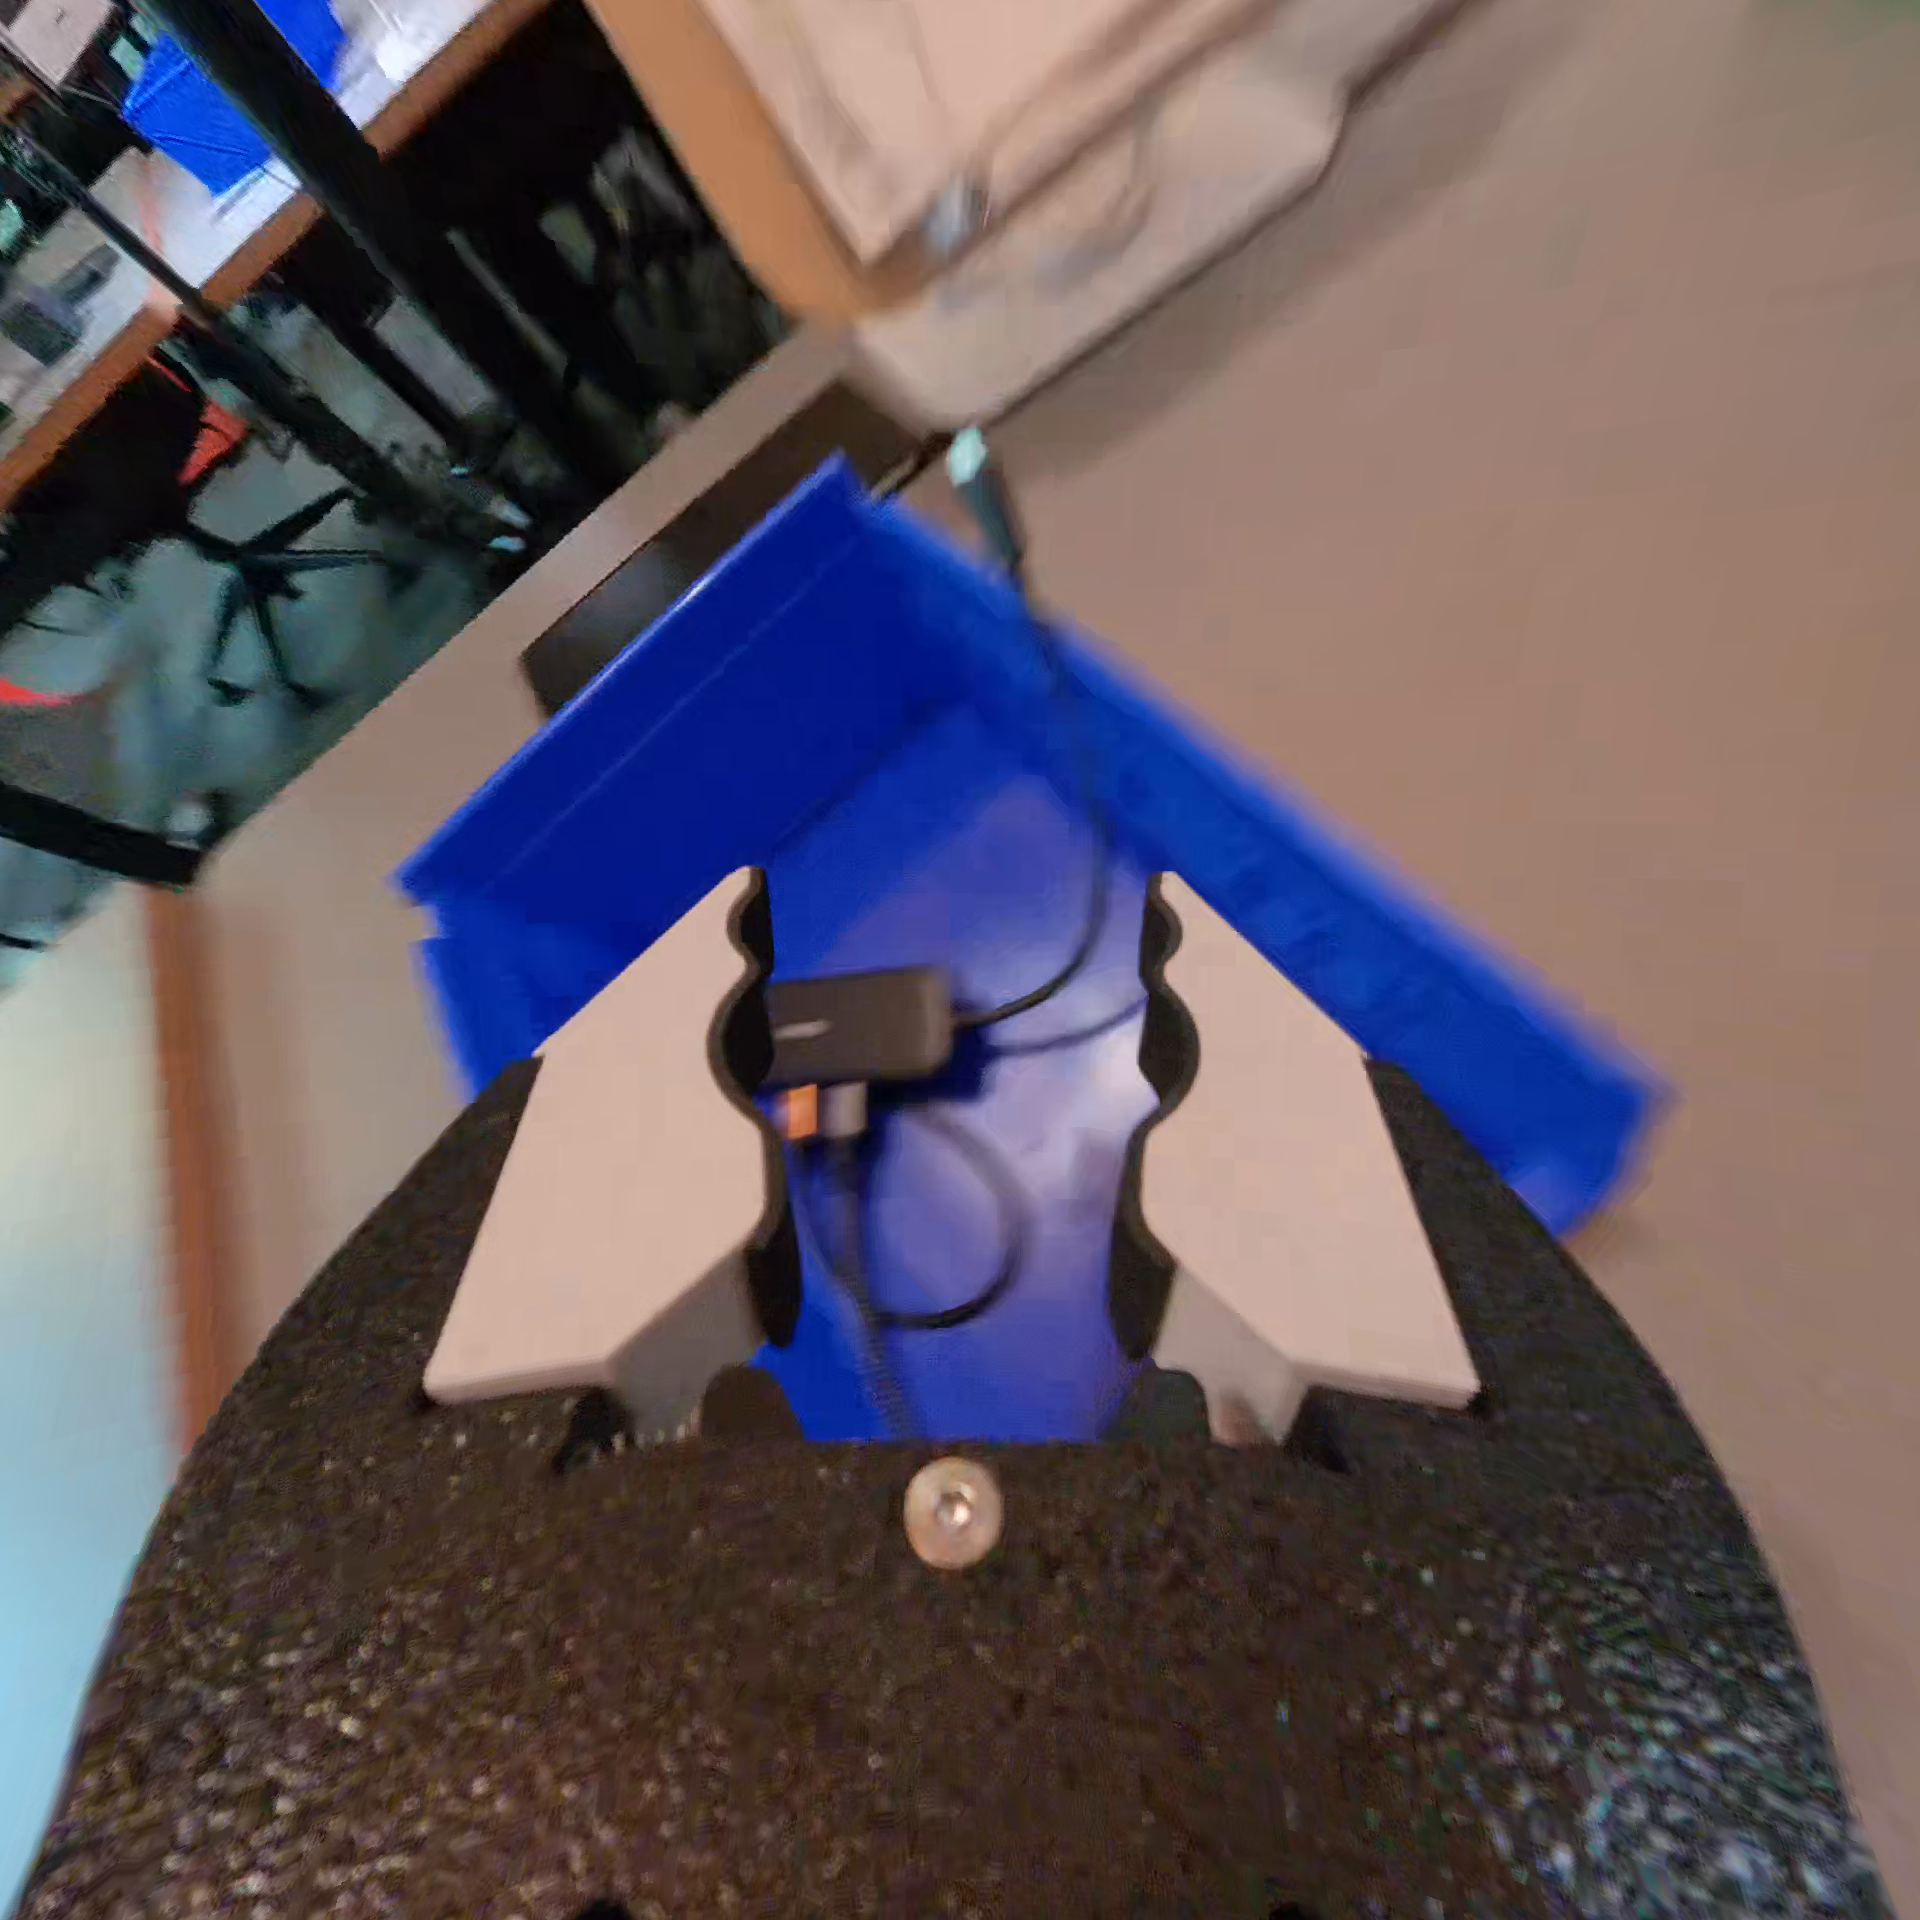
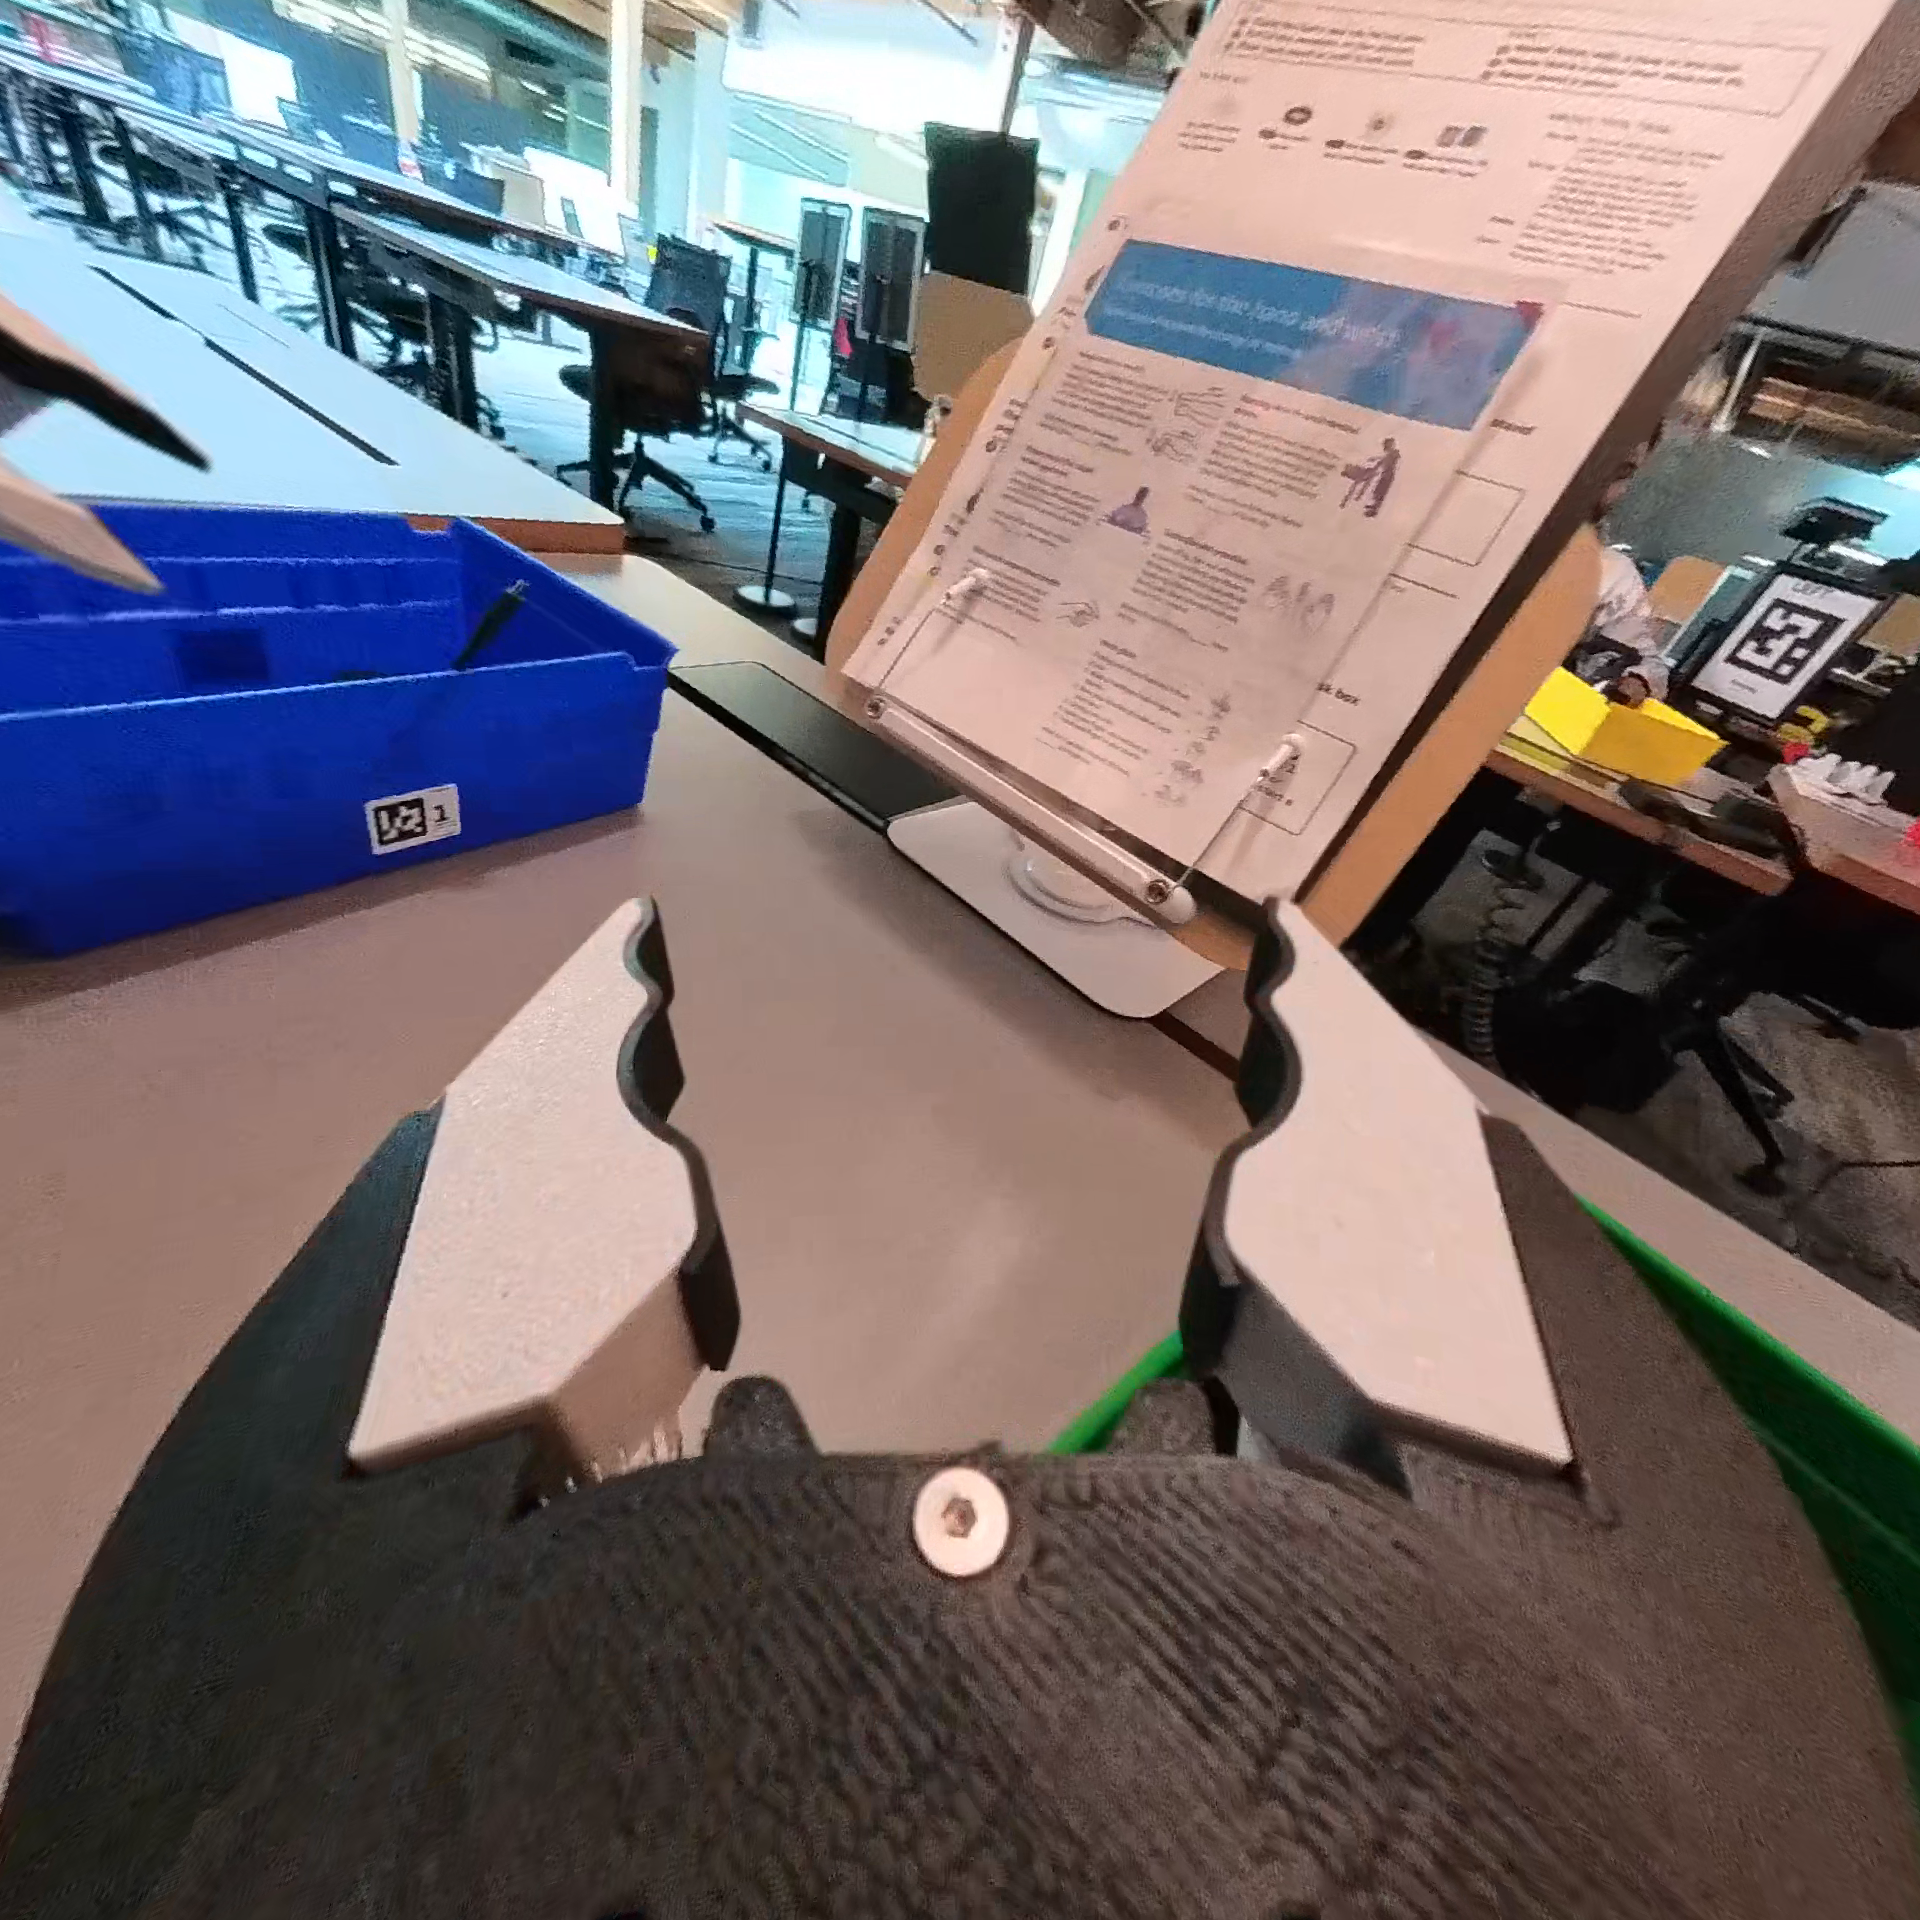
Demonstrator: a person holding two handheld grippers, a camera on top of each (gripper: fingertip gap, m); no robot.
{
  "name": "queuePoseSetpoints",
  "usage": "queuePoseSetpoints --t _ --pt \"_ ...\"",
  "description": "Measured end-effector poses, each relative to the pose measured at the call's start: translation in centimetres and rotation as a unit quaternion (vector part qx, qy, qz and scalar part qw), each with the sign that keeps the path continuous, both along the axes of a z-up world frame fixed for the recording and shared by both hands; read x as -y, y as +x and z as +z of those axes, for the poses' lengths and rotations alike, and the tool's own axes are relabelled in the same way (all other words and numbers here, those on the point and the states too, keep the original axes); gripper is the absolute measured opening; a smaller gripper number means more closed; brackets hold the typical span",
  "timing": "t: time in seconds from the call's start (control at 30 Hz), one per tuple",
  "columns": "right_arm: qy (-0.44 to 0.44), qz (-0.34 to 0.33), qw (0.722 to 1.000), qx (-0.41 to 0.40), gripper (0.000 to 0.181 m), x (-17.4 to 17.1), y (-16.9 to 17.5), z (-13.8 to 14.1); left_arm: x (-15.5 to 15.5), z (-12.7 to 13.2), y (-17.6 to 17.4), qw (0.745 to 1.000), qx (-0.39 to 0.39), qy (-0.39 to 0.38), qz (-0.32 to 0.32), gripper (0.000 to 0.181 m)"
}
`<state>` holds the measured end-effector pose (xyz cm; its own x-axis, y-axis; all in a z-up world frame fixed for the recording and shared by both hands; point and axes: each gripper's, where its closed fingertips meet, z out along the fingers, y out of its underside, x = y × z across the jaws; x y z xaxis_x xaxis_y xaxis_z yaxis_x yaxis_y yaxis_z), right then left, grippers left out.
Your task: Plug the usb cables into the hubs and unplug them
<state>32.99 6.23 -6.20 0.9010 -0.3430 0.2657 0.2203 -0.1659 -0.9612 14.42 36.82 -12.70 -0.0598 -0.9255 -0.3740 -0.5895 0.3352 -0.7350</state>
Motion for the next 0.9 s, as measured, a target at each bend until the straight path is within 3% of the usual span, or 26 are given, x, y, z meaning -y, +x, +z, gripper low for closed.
queuePoseSetpoints --t 0.1,0.2,0.33,0.4,0.53,0.67,0.73,0.8,0.9 --pt "-0.003 0.010 1.000 -0.007 0.111 -0.1 -0.6 -1.0 -4.6 -4.8 -0.5 0.983 -0.153 0.106 -0.013 0.082" --pt "0.020 0.033 0.999 -0.019 0.107 -0.3 -1.6 -1.6 -6.4 -8.5 -0.7 0.945 -0.244 0.217 -0.029 0.084" --pt "0.034 0.039 0.998 -0.028 0.108 -0.3 -1.8 -1.0 -6.6 -10.6 0.3 0.906 -0.261 0.331 -0.043 0.067" --pt "0.026 0.035 0.999 -0.025 0.108 0.2 -1.5 -1.2 -6.1 -11.6 1.0 0.920 -0.243 0.305 -0.036 0.044" --pt "0.052 0.004 0.998 -0.033 0.105 1.8 0.1 -0.6 -6.4 -11.8 1.7 0.928 -0.228 0.294 -0.022 0.030" --pt "0.127 -0.010 0.988 -0.092 0.093 2.6 1.3 0.2 -6.8 -10.1 2.1 0.924 -0.169 0.343 -0.014 0.018" --pt "0.143 0.000 0.984 -0.108 0.091 2.5 1.0 0.5 -6.7 -7.6 2.0 0.908 -0.132 0.396 -0.013 0.010" --pt "0.146 0.009 0.983 -0.113 0.088 2.1 0.7 0.3 -5.2 -5.0 2.0 0.911 -0.074 0.405 -0.017 0.009" --pt "0.133 0.022 0.984 -0.119 0.085 1.1 0.3 -0.9 -2.8 0.3 1.5 0.889 0.003 0.459 -0.012 0.010"
